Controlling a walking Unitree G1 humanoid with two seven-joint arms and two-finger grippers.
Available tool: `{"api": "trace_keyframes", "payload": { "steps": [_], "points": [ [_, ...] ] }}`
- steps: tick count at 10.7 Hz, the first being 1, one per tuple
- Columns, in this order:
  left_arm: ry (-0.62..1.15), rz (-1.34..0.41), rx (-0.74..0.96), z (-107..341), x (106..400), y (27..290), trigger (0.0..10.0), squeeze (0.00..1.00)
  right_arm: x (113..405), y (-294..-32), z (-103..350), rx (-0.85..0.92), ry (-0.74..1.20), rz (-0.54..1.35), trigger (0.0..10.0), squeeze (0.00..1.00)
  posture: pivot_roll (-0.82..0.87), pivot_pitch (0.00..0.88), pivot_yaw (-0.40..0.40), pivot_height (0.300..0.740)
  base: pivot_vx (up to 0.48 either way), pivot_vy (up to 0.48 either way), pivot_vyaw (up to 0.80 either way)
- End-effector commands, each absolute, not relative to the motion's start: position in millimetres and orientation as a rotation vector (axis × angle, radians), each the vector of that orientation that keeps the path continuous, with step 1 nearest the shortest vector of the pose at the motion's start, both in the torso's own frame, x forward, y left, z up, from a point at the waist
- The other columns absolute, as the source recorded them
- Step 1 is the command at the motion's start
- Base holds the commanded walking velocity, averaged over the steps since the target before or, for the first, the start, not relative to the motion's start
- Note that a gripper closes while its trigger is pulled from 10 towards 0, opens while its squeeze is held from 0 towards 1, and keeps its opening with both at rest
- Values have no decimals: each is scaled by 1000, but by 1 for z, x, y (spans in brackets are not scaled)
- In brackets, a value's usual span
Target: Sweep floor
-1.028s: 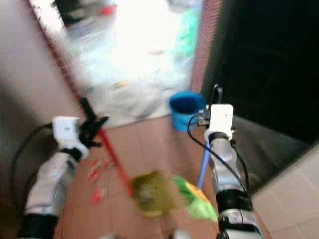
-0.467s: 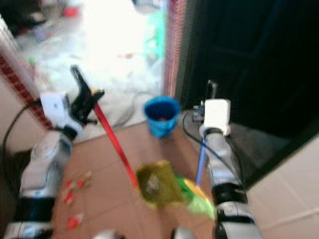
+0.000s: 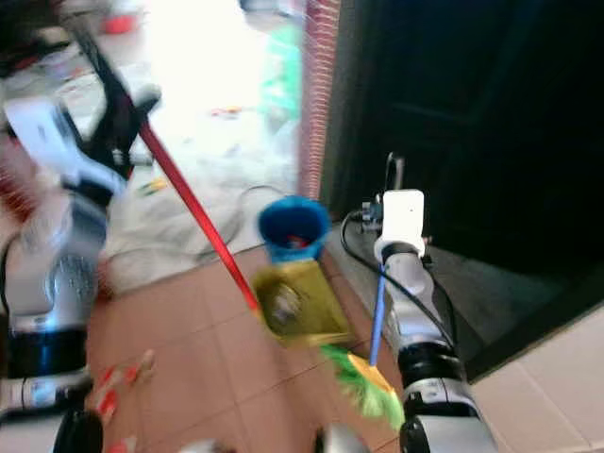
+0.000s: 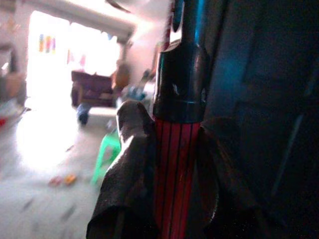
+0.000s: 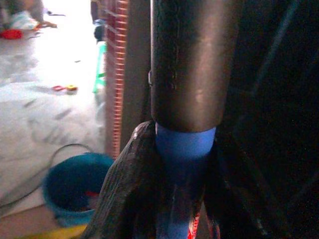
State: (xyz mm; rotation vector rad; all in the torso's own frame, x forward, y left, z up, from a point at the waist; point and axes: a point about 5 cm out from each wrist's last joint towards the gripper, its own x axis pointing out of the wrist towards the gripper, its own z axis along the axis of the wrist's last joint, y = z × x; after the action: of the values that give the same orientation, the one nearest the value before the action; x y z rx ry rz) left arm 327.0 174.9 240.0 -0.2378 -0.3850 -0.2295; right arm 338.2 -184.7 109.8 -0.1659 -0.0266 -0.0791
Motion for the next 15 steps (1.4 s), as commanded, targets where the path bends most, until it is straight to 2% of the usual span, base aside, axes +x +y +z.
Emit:
{"api": "trace_keyframes", "payload": {
  "steps": [1, 3, 9, 15],
  "points": [
    [-476, -225, -243, 262, 324, 178, 10000, 0, 339, -190, 112, -176, -41, -94, 10000, 0, -14, 0, 32, 740, 469, 0, 0],
    [-504, -109, -196, 266, 327, 191, 10000, 0, 340, -188, 113, -175, -43, -86, 10000, 0, -19, 0, 36, 740, 469, 0, 0],
    [-565, 32, 34, 273, 332, 196, 10000, 0, 339, -185, 108, -171, -35, -72, 10000, 0, -14, 0, 37, 740, 470, 0, 0],
    [-592, 35, 168, 268, 344, 182, 10000, 0, 341, -187, 112, -169, -51, -77, 10000, 0, -22, 0, 42, 740, 469, 0, 0]
  ]
}}
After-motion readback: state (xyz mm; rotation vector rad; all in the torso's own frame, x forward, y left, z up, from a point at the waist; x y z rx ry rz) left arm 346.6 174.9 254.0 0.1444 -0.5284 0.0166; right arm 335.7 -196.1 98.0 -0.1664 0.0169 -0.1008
